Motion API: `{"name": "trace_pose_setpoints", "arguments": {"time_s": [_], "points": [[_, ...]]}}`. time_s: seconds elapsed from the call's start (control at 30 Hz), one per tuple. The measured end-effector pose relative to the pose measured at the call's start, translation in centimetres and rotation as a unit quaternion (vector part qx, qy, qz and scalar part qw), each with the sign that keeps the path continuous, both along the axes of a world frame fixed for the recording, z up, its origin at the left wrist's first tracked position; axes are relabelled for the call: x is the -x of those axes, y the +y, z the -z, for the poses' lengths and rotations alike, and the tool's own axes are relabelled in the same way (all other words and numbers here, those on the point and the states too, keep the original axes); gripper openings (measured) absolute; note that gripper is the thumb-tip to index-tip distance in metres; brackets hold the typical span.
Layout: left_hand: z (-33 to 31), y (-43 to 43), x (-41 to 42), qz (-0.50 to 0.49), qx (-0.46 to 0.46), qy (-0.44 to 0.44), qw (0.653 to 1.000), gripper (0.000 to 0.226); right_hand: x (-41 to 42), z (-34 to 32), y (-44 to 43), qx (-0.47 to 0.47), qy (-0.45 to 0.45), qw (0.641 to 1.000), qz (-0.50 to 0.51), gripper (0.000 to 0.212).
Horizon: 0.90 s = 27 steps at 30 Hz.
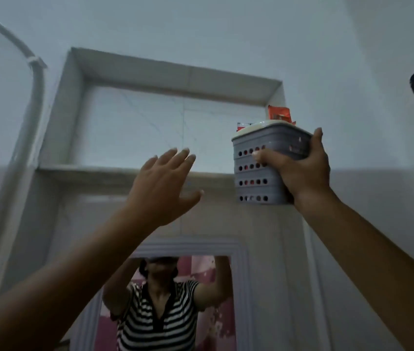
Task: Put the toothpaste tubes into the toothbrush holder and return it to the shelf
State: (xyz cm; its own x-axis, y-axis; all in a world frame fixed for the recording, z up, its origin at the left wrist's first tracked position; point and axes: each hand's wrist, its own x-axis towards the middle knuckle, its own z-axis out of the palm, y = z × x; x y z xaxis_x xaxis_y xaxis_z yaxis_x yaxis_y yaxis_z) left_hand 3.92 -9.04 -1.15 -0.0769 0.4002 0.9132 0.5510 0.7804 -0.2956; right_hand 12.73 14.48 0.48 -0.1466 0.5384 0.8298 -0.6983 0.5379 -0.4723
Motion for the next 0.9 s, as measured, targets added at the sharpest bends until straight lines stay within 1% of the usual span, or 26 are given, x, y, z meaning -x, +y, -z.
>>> {"name": "trace_pose_setpoints", "arguments": {"time_s": [0.1, 0.23, 0.33, 0.47, 0.6, 0.77, 0.9], "points": [[-1.6, 0.8, 2.1, -0.047, 0.02, -0.045, 0.998, 0.083, 0.4, -4.4, -0.2, 0.006, -0.018, 1.0, 0.021, 0.148], [-1.3, 1.8, 4.7, -0.067, 0.026, -0.076, 0.994, 0.084, 2.0, -7.8, -0.4, 0.013, -0.058, 0.995, 0.082, 0.137], [-0.5, 2.1, 6.2, -0.064, 0.012, -0.061, 0.996, 0.084, 2.9, -10.1, -0.8, 0.005, -0.092, 0.989, 0.118, 0.133], [0.0, 2.4, 7.0, -0.047, -0.003, -0.034, 0.998, 0.085, 4.5, -12.2, -1.1, -0.042, -0.113, 0.976, 0.181, 0.133], [0.5, 2.7, 7.5, -0.039, -0.022, -0.021, 0.999, 0.086, 7.7, -11.8, -0.9, -0.045, -0.128, 0.963, 0.232, 0.137], [1.0, 3.1, 8.1, -0.017, -0.043, -0.018, 0.999, 0.088, 11.6, -9.7, 1.2, -0.014, -0.133, 0.957, 0.256, 0.133], [0.9, 3.0, 8.3, -0.02, -0.036, -0.015, 0.999, 0.088, 12.3, -9.0, 2.5, -0.049, -0.13, 0.948, 0.288, 0.127]]}}
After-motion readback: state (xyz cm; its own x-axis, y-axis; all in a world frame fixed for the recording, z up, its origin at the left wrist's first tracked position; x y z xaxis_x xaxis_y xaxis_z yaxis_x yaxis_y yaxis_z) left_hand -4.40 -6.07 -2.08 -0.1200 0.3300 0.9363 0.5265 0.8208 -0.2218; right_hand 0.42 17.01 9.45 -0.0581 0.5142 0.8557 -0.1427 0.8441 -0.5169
